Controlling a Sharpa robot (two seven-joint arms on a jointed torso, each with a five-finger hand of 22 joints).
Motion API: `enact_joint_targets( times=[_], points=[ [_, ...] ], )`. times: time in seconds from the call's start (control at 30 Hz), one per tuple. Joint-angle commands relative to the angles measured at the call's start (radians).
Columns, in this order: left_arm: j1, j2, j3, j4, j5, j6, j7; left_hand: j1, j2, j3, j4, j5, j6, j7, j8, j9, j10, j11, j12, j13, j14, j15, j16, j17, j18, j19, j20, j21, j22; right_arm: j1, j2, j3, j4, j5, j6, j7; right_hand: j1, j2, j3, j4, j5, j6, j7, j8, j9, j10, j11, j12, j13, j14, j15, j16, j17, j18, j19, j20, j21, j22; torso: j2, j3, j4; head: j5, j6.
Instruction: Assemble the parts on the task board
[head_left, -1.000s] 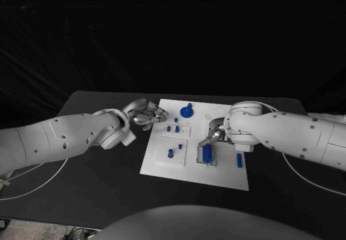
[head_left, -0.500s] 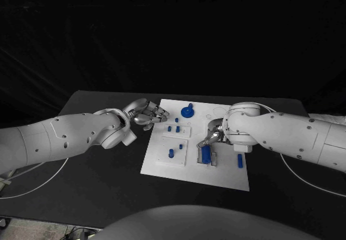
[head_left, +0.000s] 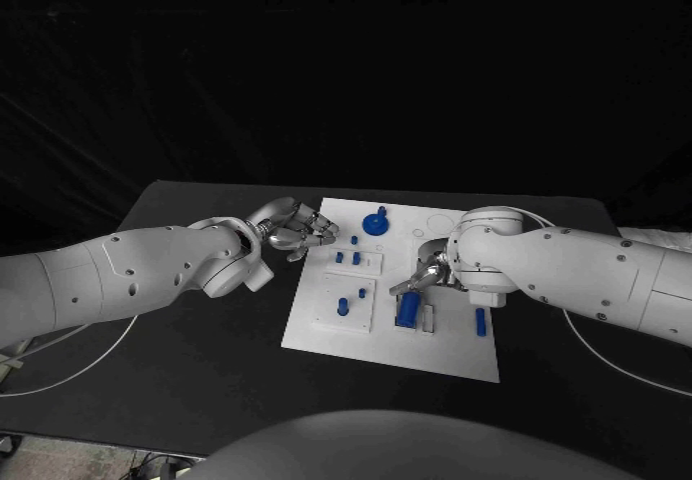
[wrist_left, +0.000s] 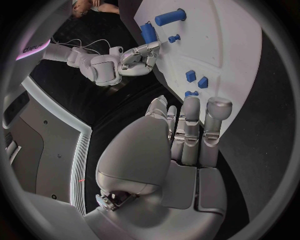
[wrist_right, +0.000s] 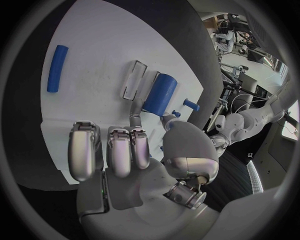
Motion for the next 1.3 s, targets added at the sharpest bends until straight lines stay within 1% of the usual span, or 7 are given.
enact_joint_targets(
  times=[0.03, 0.37, 0.77, 0.87, 0.97, 1.07, 1.3],
  points=[
    [0.0, 0.001, 0.001, 0.0, 0.002, 0.019, -0.004, 0.0, 0.012, -0.006, -0.001, 0.004, 0.001, 0.004, -0.002, 0.0, 0.003, 0.0, 0.004, 0.001, -0.008, -0.002, -0.001, -0.001, 0.019, -0.005, -0.001, -0.002, 0.102, -0.001, -0.003, 0.0, 0.002, -0.012, -0.012, 0.003, -0.012, 0.0, -0.017, 0.007, -0.028, 0.009, 0.001, -0.01, 0.002, 0.104, 0.002, 0.004, 0.263, 0.106, 0.0, 0.003, 0.263, 0.013, 0.022, 0.002, -0.001, 0.207, 0.0, 0.0002, 0.0, 0.002, 0.0],
    [0.0, -0.001, 0.001, 0.002, 0.001, 0.02, -0.008, 0.0, 0.012, -0.006, -0.001, 0.004, 0.001, 0.004, -0.002, 0.0, 0.003, 0.0, 0.004, 0.001, -0.008, -0.002, -0.001, -0.001, 0.019, -0.005, -0.001, -0.002, 0.102, -0.002, -0.032, 0.001, 0.023, -0.006, -0.092, 0.029, -0.052, -0.016, -0.08, 0.026, -0.082, 0.011, 0.004, -0.033, 0.004, 0.104, 0.003, 0.004, 0.263, 0.106, 0.001, 0.003, 0.263, 0.013, 0.024, 0.003, -0.001, 0.207, 0.0, 0.0, 0.0002, 0.007, 0.0],
    [0.0, -0.004, 0.001, 0.005, 0.001, 0.014, -0.002, 0.0, 0.013, -0.007, -0.001, 0.005, 0.001, 0.004, -0.002, 0.0, 0.003, 0.001, 0.004, 0.001, -0.009, -0.002, -0.002, -0.003, 0.019, -0.005, -0.001, -0.004, 0.102, 0.022, -0.174, 0.007, 0.16, -0.042, -0.366, 0.195, -0.043, 0.017, -0.144, 0.023, -0.073, -0.065, 0.025, -0.068, 0.02, 0.104, 0.019, 0.004, 0.263, 0.106, 0.015, 0.003, 0.263, 0.006, 0.039, 0.012, 0.029, 0.217, 0.0, 0.0004, 0.0, 0.006, 0.0],
    [0.0, -0.005, 0.001, 0.01, 0.001, 0.009, 0.005, 0.0, 0.013, -0.007, -0.001, 0.005, 0.001, 0.004, -0.002, 0.0, 0.003, 0.001, 0.005, 0.001, -0.009, -0.002, -0.002, -0.003, 0.019, -0.005, -0.001, -0.004, 0.102, 0.025, -0.234, 0.007, 0.214, -0.041, -0.443, 0.276, 0.015, 0.038, -0.142, 0.02, -0.02, -0.084, 0.03, -0.077, 0.023, 0.104, 0.026, 0.004, 0.263, 0.106, 0.019, 0.003, 0.263, 0.003, 0.044, 0.017, 0.042, 0.221, 0.0, 0.0003, 0.0008, 0.005, 0.0],
    [0.0, -0.01, 0.001, 0.017, 0.001, 0.003, 0.01, 0.0, 0.013, -0.007, -0.001, 0.005, 0.001, 0.004, -0.002, 0.0, 0.003, 0.001, 0.005, 0.001, -0.009, -0.002, -0.002, -0.003, 0.019, -0.005, -0.001, -0.004, 0.102, 0.025, -0.293, 0.006, 0.264, -0.052, -0.489, 0.315, 0.123, 0.049, -0.118, -0.019, 0.114, -0.082, 0.03, -0.084, 0.014, 0.104, 0.026, 0.004, 0.263, 0.106, 0.02, 0.003, 0.263, 0.001, 0.047, 0.019, 0.049, 0.223, 0.0, 0.0003, -0.0001, 0.005, 0.0],
    [0.0, -0.014, 0.001, 0.022, 0.001, -0.001, 0.014, 0.0, 0.013, -0.007, -0.001, 0.005, 0.001, 0.004, -0.002, 0.0, 0.003, 0.001, 0.005, 0.001, -0.009, -0.002, -0.002, -0.002, 0.019, -0.005, -0.001, -0.002, 0.103, 0.025, -0.358, 0.005, 0.308, -0.081, -0.462, 0.293, 0.166, 0.045, -0.113, -0.025, 0.233, -0.07, 0.027, -0.09, 0.0, 0.104, 0.023, 0.004, 0.263, 0.106, 0.017, 0.003, 0.263, 0.001, 0.047, 0.018, 0.052, 0.223, -0.001, -0.0004, -0.0022, 0.0, 0.0],
    [0.0, -0.013, 0.001, 0.021, 0.001, -0.004, 0.02, 0.0, 0.012, -0.008, -0.001, 0.007, 0.006, 0.007, 0.0, 0.001, 0.004, 0.0, 0.006, 0.001, -0.009, -0.002, -0.001, -0.002, 0.019, -0.005, -0.001, -0.002, 0.102, 0.024, -0.453, 0.003, 0.336, -0.149, -0.284, 0.126, 0.194, 0.024, -0.126, -0.021, 0.285, -0.053, 0.031, -0.127, -0.064, 0.104, 0.026, 0.004, 0.263, 0.106, 0.019, 0.003, 0.263, 0.0, 0.049, 0.019, 0.057, 0.225, -0.001, -0.0006, -0.0027, -0.027, 0.0]
  ],
)
